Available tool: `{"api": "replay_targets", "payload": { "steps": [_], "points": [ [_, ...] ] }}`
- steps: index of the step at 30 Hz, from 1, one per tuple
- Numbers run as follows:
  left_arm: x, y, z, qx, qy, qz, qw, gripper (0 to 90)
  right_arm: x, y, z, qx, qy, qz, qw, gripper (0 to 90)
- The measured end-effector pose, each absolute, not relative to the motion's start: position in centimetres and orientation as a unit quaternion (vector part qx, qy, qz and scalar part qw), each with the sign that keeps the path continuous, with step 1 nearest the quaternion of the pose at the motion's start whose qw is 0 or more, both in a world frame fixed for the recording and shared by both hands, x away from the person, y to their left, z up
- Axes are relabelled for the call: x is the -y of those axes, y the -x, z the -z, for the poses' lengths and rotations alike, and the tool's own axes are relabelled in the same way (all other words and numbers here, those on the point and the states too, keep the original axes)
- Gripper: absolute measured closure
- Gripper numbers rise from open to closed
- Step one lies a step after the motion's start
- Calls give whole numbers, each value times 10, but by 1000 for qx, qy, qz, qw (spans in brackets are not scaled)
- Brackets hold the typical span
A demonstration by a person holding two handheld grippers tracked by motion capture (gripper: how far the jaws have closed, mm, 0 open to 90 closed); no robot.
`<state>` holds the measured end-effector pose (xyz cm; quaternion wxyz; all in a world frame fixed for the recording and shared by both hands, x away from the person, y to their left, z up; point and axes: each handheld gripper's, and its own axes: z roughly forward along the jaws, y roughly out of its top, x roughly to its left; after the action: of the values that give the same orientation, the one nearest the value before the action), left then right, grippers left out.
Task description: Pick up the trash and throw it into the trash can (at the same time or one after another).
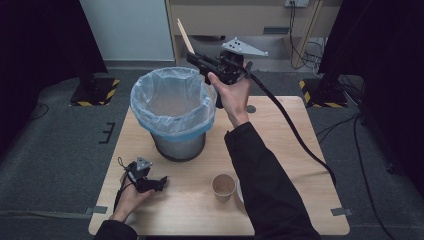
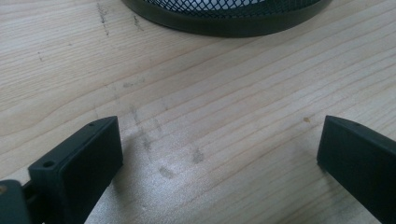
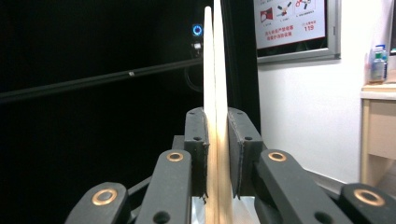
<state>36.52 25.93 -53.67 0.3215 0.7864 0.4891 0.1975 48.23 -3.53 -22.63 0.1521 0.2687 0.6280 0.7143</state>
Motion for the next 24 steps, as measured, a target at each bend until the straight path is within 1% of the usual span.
{"api": "replay_targets", "payload": {
  "steps": [5,8,13,16,22,23,24],
  "points": [
    [-259,-365,537,-489,-786,-197,322,0,22,-490,228,-628,-266,-714,159,800],
    [-259,-365,537,-489,-786,-197,322,0,14,-495,232,-623,-270,-718,151,800],
    [-259,-365,537,-489,-786,-197,321,0,4,-503,241,-619,-277,-719,153,800],
    [-259,-365,537,-489,-786,-197,322,0,0,-507,246,-611,-279,-722,166,800],
    [-259,-365,537,-489,-786,-197,322,0,-6,-514,252,-608,-283,-720,177,796],
    [-259,-365,537,-489,-786,-197,322,0,-7,-515,253,-608,-284,-720,177,781],
    [-259,-365,537,-489,-786,-197,322,0,-7,-515,253,-606,-285,-721,178,723]
  ]
}}
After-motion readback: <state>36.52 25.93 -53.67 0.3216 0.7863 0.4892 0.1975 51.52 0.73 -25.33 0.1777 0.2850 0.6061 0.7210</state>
